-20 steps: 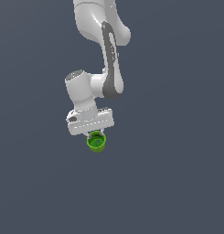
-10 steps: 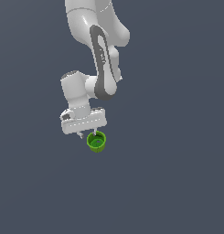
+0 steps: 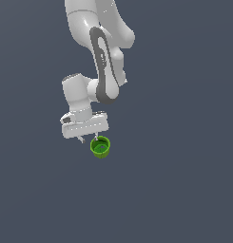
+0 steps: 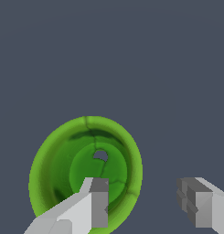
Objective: Pick up the object and move it to a goal position.
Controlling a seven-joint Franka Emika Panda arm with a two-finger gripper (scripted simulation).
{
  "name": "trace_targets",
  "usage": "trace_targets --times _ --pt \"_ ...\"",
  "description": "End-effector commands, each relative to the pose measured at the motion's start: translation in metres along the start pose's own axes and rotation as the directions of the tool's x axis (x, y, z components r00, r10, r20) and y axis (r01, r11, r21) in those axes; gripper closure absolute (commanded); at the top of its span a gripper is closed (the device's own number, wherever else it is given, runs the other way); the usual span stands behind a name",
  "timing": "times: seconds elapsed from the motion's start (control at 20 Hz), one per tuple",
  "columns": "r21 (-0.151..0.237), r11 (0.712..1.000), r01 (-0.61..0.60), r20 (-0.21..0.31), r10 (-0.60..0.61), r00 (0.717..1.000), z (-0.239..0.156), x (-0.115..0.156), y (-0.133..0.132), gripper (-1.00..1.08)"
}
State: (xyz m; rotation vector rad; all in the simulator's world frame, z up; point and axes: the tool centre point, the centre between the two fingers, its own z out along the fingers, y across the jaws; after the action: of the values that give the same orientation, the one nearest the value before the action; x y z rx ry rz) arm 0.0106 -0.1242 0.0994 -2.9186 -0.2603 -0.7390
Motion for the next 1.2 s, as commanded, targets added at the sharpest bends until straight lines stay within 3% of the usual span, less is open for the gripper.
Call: trace_targets --times 0.0,0.75,0.8,1.15 --pt "0.0 1.0 0.001 0.0 -0.001 1.0 0.001 0.0 0.0 -0.2" --pt "-0.001 1.0 0.002 -0.002 -0.002 1.0 0.03 0.0 0.0 -0.2" --pt "-0.001 1.0 0.002 -0.002 -0.002 1.0 0.03 0.0 0.0 1.08" --pt "-0.001 1.0 0.002 -0.002 -0.002 1.0 0.03 0.0 0.0 1.08"
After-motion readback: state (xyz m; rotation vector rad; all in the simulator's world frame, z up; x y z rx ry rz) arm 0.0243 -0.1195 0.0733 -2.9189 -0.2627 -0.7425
